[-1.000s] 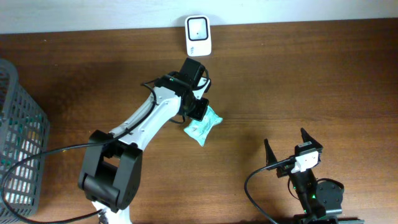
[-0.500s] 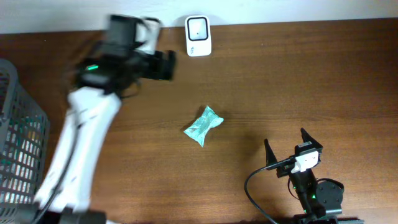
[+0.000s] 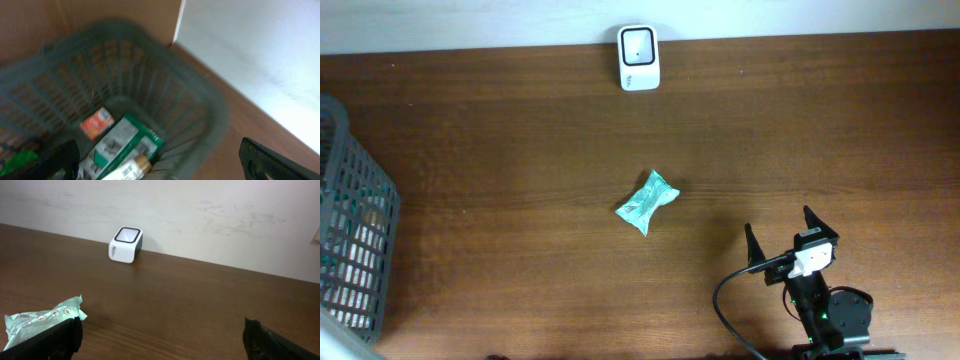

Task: Scan the item barcode
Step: 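Reach the left gripper into the basket and grasp the orange packet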

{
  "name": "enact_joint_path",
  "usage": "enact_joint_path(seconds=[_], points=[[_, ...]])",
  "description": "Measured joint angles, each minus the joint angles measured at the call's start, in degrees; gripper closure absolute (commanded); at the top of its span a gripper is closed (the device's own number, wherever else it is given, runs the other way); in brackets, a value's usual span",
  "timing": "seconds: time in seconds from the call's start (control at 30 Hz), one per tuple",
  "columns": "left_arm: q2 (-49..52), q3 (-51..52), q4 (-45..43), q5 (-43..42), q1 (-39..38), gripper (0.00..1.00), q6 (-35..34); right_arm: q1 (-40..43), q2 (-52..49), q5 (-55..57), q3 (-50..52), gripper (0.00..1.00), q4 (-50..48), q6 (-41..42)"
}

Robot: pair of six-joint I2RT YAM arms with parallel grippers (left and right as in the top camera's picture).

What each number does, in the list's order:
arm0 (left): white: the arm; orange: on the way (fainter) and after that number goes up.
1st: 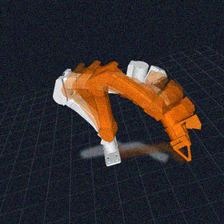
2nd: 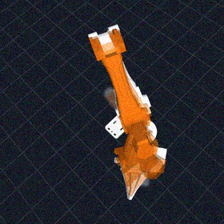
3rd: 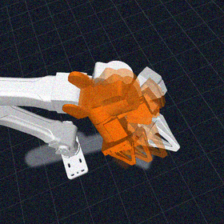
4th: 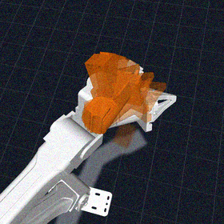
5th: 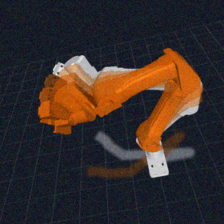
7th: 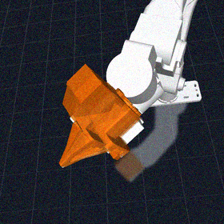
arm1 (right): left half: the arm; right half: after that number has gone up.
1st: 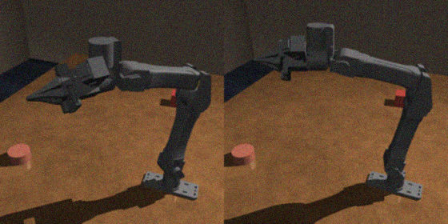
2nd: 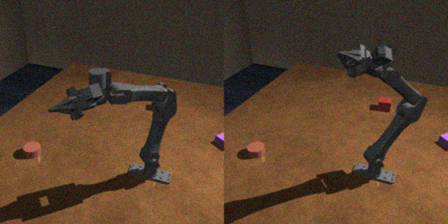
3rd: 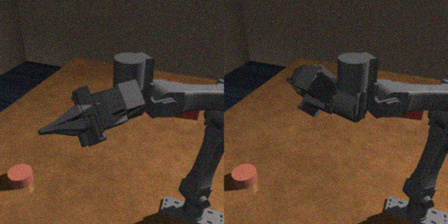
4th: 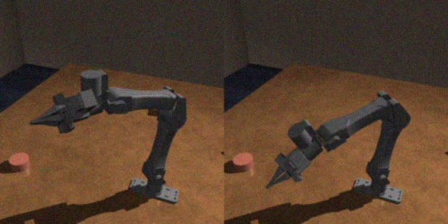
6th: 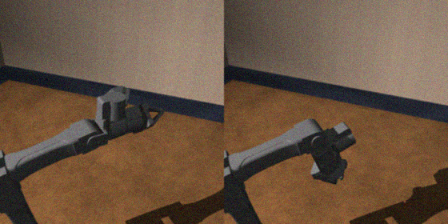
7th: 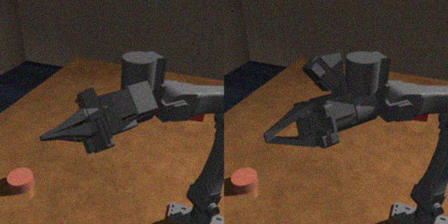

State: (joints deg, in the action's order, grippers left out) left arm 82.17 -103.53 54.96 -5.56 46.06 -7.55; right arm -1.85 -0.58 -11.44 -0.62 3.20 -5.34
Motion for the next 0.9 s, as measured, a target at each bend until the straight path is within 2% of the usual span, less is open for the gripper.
enact_joint_path(seconds=[0.17,0.23,0.33,0.4,0.57,0.63,0.8,0.9], points=[[7.41,9.86,-2.95,2.54,3.17,0.01,1.14,0.0,0.0,0.0,0.0,0.02,0.0,-0.07],[10.51,13.03,-6.88,3.43,4.92,0.03,6.32,0.0,0.0,0.0,0.0,0.02,0.0,-0.04],[14.97,13.07,-10.16,4.17,6.16,0.07,13.55,0.0,0.0,0.0,0.0,0.02,0.0,-0.07],[18.36,13.09,-12.41,4.33,6.6,0.2,16.35,0.0,0.0,0.0,0.0,0.02,0.0,-0.04],[26.75,13.27,-16.7,9.55,7.32,0.21,22.97,0.0,0.0,0.0,0.0,0.02,0.0,-0.04],[29.33,13.27,-19.43,11.78,7.32,0.33,23.54,0.0,0.0,0.0,0.0,0.02,0.0,-0.04],[35.19,13.38,-24.39,15.45,7.32,0.34,24.79,0.0,0.0,0.0,0.0,0.02,0.0,-0.02],[36.39,13.42,-27.17,15.67,6.97,0.34,27.82,0.0,0.0,0.0,0.0,0.02,0.0,-0.04]])
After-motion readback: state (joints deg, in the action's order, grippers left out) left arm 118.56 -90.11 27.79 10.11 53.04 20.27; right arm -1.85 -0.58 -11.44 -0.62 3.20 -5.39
